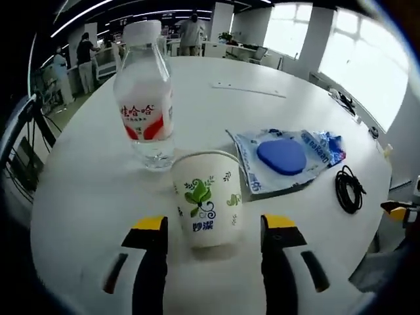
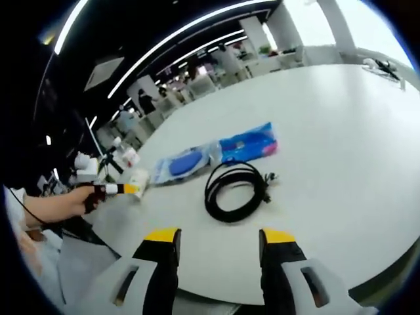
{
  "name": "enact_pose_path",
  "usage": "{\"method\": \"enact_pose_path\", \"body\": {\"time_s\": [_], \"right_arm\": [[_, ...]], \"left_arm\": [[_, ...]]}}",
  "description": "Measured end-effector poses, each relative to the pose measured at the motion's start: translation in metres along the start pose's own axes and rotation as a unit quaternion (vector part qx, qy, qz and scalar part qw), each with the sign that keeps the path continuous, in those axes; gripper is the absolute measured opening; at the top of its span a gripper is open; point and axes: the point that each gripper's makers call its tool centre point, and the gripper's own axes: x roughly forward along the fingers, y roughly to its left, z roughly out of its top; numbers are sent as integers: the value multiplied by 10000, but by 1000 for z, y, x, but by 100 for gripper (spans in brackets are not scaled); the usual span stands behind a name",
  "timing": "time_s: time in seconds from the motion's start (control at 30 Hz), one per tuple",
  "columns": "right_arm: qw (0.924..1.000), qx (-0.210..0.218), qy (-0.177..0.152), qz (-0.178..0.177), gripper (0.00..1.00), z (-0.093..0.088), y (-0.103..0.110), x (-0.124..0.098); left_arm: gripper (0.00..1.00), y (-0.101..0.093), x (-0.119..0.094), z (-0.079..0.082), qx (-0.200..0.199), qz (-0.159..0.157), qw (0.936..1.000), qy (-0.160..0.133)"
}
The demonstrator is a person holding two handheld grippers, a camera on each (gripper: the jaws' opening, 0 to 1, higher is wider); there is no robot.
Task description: Arrange the tabletop items into an orderly group along one side of the table until the central work area is clear of visible clutter.
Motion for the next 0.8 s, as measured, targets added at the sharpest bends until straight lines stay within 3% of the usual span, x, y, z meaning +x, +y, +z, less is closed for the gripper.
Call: {"method": "enact_pose_path", "body": {"time_s": [0.3,0.47,0.8], "right_arm": [[10000,54,52,43,47,-1,3,5],[9999,83,56,31,47,0,2,7],[9998,152,81,125,46,1,8,14]], "left_arm": [[42,4,13,-10,36,150,9994,320],[40,-1,6,-5,153,140,9997,162],[39,-6,-13,8,-139,-12,9992,-387]]}}
